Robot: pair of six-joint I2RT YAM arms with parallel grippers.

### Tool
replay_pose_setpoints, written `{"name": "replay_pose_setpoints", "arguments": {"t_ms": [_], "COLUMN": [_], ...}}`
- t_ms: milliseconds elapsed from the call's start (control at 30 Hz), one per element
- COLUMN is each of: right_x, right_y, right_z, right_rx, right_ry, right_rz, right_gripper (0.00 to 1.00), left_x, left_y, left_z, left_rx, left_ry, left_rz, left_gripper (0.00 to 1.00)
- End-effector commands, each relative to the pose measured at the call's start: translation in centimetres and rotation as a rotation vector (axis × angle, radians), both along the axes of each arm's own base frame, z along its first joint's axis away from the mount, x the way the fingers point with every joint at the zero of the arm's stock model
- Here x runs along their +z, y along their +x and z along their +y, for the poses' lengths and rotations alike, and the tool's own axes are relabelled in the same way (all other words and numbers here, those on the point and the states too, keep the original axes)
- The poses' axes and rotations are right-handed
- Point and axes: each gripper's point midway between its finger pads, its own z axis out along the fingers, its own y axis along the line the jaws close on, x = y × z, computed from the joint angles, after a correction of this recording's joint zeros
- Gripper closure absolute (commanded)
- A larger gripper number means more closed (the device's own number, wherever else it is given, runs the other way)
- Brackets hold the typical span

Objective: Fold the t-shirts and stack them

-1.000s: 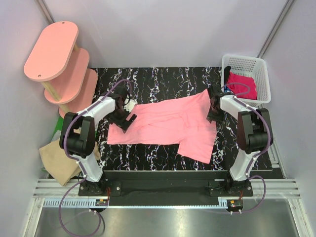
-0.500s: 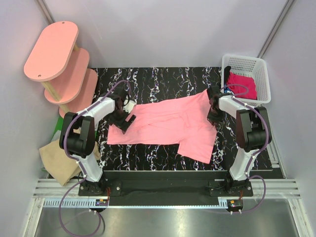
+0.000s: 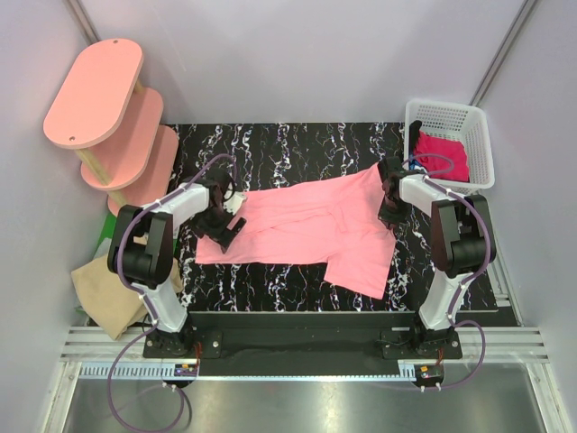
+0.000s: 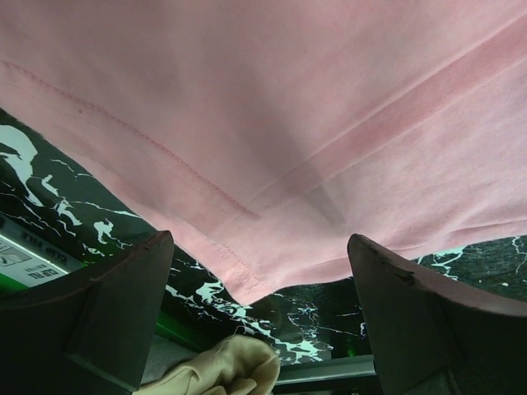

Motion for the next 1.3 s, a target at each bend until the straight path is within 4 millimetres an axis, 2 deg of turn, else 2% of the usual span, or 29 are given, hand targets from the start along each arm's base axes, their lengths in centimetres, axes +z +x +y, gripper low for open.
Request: {"name": "replay_pose_setpoints", "arguments": {"t_ms": [0,67,167,200,267,500,700,833,933,967,1267], "right_x": [0.7,0.7,0.8,0.9,1.0,1.5,1.6,1.7,1.9,1.9,2.3], "right_y": [1.0,0.9,0.8,0.9,0.9,1.0,1.1,1.1,1.2,1.1,1.3], "right_z": [0.7,0.7,0.6,0.7,0.6,0.7,0.7,0.7,0.6,0.7,0.8], "right_rx": [0.007,0.01,0.01,0.01,0.008,0.015,0.015,0.018,0.016,0.017,0.019], "right_ry": [0.022,0.023,0.021,0.022,0.021,0.025,0.025,0.025,0.024,0.024,0.032], "right_rz": [-0.043,-0.043,-0.044,-0.047,-0.05,-0.062,-0.067,-0.069,-0.074,-0.072,-0.083], "right_gripper": [1.0,1.0,1.0,1.0,1.0,1.0,1.0,1.0,1.0,1.0,1.0], "left_x": [0.3,0.2,0.4,0.4,0.4,-0.6,-1.1,-1.0,-0.9,-0.8,0.6], "left_y": [1.0,1.3,1.8,1.9,2.0,1.6,1.6,1.6,1.9,1.9,2.3], "left_z": [-0.3,-0.4,-0.5,-0.5,-0.5,0.0,0.3,0.4,0.5,0.6,0.4], "left_rx": [0.023,0.024,0.025,0.025,0.023,0.027,0.034,0.032,0.032,0.028,0.023], "left_ry": [-0.031,-0.034,-0.037,-0.037,-0.037,-0.028,-0.042,-0.046,-0.039,-0.035,-0.045], "left_rz": [-0.044,-0.041,-0.048,-0.048,-0.05,-0.019,-0.007,-0.007,-0.015,-0.013,-0.04], "left_gripper": [0.14,0.18,0.31,0.39,0.43,0.64,0.66,0.75,0.89,0.98,1.0]}}
